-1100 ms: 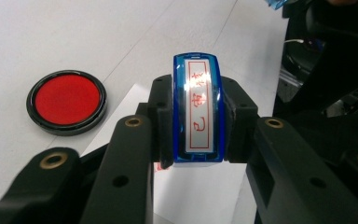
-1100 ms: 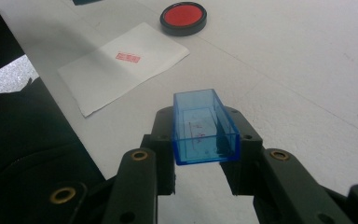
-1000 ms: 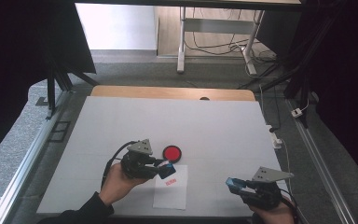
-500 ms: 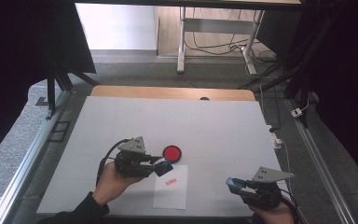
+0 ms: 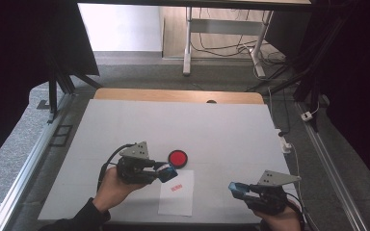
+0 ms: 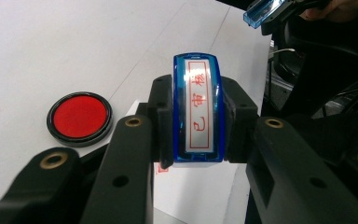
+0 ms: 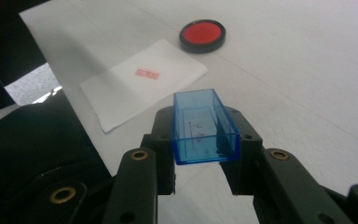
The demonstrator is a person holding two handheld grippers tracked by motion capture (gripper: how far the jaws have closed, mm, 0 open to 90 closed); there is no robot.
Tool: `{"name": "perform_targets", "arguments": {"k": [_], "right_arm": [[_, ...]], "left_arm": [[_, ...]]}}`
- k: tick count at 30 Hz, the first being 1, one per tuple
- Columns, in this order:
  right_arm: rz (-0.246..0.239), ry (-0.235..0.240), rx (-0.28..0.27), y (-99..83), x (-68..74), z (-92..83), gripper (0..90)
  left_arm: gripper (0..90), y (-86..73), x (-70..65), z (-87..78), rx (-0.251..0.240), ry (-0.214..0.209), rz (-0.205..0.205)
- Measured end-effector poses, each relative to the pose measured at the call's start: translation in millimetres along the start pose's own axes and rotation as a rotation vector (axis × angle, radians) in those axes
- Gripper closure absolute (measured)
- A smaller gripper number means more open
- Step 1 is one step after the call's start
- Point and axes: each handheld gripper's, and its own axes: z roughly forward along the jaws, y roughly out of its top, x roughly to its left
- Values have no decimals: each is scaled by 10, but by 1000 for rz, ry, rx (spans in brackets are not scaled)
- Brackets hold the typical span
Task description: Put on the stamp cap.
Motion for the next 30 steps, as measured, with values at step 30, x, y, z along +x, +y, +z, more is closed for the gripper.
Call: {"name": "perform_targets", "arguments": {"k": [30], "right_arm": [[-122, 193, 16, 360, 250, 451, 686]], "left_arm": [[695, 0, 21, 4, 29, -19, 3]]}}
